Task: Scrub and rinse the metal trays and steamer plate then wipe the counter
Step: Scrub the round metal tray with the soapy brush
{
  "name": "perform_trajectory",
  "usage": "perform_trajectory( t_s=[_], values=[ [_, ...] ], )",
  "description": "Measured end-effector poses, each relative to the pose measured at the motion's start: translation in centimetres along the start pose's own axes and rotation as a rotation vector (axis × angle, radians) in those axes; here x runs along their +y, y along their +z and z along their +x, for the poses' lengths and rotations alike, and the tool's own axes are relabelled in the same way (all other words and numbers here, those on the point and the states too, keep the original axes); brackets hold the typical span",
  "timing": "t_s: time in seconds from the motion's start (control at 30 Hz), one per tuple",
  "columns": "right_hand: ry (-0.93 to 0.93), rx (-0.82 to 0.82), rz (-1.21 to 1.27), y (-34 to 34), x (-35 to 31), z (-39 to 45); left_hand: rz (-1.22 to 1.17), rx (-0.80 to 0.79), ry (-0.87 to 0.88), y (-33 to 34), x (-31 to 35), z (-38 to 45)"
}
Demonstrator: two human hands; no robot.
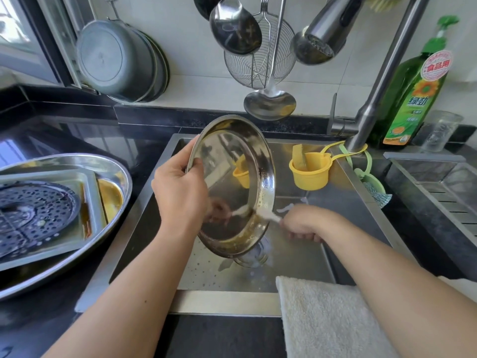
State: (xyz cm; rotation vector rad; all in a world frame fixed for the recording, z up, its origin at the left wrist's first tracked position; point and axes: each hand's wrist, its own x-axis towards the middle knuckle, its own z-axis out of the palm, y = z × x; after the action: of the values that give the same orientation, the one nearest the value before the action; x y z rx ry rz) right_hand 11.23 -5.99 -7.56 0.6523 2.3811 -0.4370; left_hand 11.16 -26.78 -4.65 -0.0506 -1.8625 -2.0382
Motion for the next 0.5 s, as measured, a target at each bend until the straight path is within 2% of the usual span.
perform_trajectory(
  t_s=[0.07, 0.1, 0.13, 0.2, 0.23, 0.3, 0.37, 0.4, 0.5],
  values=[
    [-0.083, 0.137, -0.169, -0.3, -0.3, 0.1, -0.060, -0.037, 0.018, 0.3, 0.7, -0.8],
    [-0.122, 0.106, -0.163, 0.1, -0.3, 0.8, -0.074, -0.068, 0.036, 0.4, 0.8, -1.0],
    [-0.147, 0.013, -0.125, 0.5, -0.2, 0.6, -0.065, -0.083, 0.054, 0.4, 0.9, -1.1],
    [-0.086, -0.222, -0.050, 1.4, -0.2, -0.8, -0.027, -0.091, 0.103, 0.5, 0.6, -1.0],
    [-0.114, -0.182, -0.052, 1.5, -0.3, -0.2, -0.018, -0.080, 0.126, 0.4, 0.5, -0.8],
    [-0.136, 0.088, -0.157, 0.3, -0.4, 0.5, -0.007, -0.063, 0.174, 0.3, 0.8, -0.9],
    [-0.134, 0.272, -0.122, -0.9, -0.3, 0.9, 0.013, -0.046, 0.210, 0.4, 1.3, -1.3],
    [-0.142, 0.239, -0.107, -0.9, -0.3, 1.0, 0.011, -0.033, 0.213, 0.4, 1.2, -1.2],
    [-0.178, -0.214, -0.104, 1.4, -0.6, -0.6, -0.003, 0.012, 0.194, 0.0, 1.0, -1.0]
  ],
)
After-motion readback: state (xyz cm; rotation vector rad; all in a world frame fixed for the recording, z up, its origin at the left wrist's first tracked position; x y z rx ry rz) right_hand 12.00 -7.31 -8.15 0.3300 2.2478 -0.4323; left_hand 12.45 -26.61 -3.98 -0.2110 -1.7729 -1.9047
